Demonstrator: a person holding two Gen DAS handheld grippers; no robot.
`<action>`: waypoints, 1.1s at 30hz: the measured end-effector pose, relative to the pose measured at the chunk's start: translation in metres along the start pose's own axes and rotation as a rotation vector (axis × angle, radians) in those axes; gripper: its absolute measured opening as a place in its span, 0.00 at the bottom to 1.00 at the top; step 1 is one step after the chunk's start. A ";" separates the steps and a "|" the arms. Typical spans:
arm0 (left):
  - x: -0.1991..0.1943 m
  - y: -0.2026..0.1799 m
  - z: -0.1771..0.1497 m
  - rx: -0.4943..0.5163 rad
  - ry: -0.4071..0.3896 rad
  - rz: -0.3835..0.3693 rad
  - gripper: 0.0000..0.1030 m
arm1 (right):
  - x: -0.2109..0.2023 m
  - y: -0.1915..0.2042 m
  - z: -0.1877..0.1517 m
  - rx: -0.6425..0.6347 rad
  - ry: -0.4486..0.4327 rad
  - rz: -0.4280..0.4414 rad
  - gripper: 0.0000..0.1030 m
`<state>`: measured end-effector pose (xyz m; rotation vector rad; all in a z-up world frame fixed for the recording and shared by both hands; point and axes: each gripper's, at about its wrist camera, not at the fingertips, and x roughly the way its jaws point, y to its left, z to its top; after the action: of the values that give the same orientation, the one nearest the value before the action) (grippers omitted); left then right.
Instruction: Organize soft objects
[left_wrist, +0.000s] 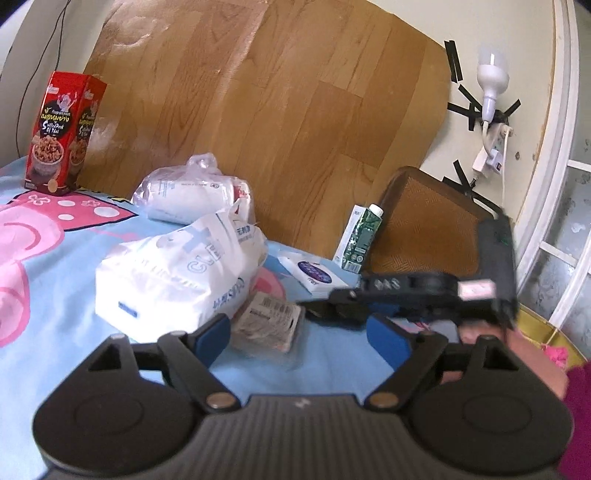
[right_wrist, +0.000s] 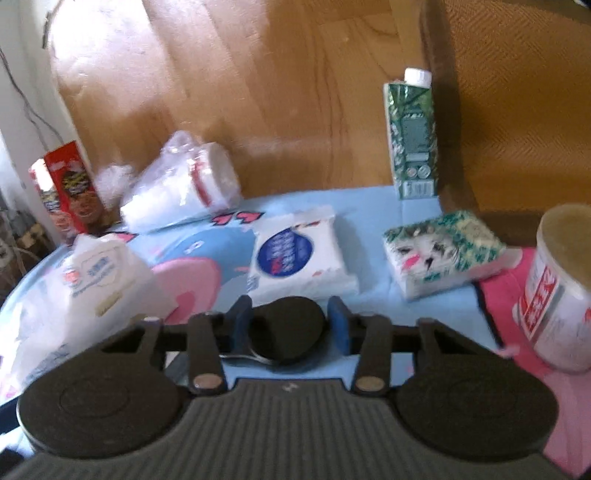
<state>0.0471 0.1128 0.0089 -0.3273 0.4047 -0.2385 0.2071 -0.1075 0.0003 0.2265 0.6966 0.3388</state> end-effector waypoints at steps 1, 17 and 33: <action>-0.001 0.000 0.000 -0.004 -0.002 0.000 0.81 | -0.004 0.001 -0.004 -0.002 0.001 0.000 0.46; 0.005 0.005 0.000 -0.056 0.035 0.035 0.81 | -0.064 0.063 -0.071 -0.511 -0.006 0.080 0.87; 0.001 -0.030 -0.007 0.067 0.113 -0.061 0.80 | -0.146 0.034 -0.140 -0.350 -0.042 0.013 0.71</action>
<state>0.0399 0.0836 0.0130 -0.2615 0.4975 -0.3309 0.0029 -0.1189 -0.0076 -0.0942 0.5837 0.4607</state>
